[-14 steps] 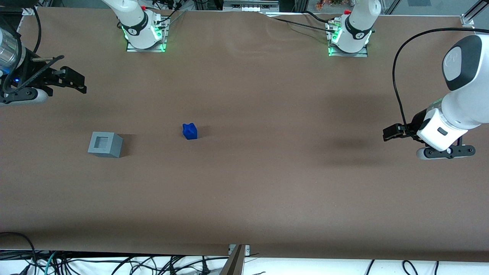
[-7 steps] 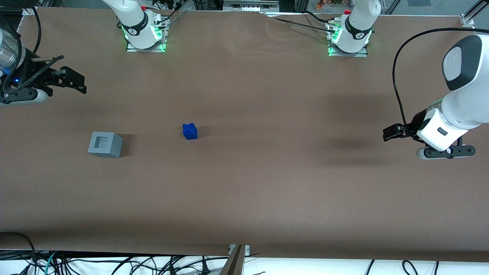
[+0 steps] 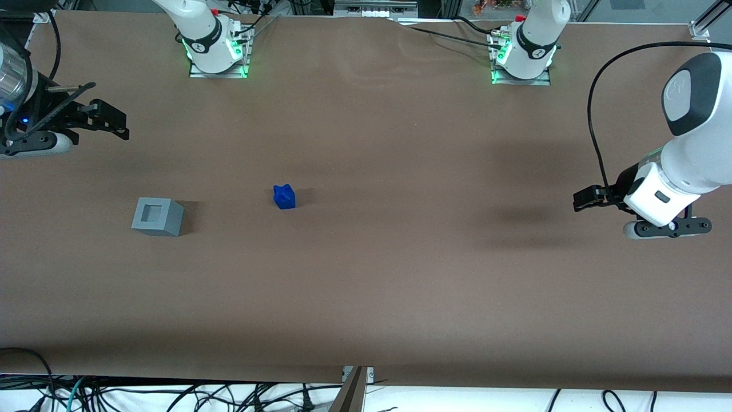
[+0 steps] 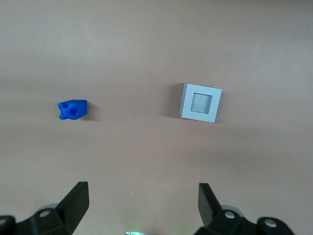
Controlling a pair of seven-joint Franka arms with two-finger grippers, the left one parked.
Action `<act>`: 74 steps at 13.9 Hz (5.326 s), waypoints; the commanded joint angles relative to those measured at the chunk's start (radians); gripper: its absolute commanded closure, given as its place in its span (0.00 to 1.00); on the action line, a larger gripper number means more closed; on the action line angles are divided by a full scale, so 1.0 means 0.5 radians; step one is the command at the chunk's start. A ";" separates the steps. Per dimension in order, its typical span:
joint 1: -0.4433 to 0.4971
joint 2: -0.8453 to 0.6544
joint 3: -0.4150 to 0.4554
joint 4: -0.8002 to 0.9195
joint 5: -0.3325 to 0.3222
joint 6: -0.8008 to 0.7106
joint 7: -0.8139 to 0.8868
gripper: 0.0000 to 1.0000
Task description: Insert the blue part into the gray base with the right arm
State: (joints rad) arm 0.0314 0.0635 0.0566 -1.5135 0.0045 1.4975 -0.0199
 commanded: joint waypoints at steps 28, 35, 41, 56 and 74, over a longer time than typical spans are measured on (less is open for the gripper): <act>-0.026 0.020 -0.006 0.008 0.003 -0.034 -0.040 0.01; -0.017 0.020 0.006 -0.026 0.003 -0.040 -0.040 0.01; -0.008 0.023 0.010 -0.013 -0.012 -0.047 -0.089 0.01; 0.262 0.060 0.031 -0.013 0.221 0.055 0.370 0.01; 0.833 0.361 0.019 -0.029 0.071 0.352 1.025 0.01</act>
State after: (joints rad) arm 0.4549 0.2282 0.0695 -1.5240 0.0539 1.6487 0.5000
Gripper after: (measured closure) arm 0.009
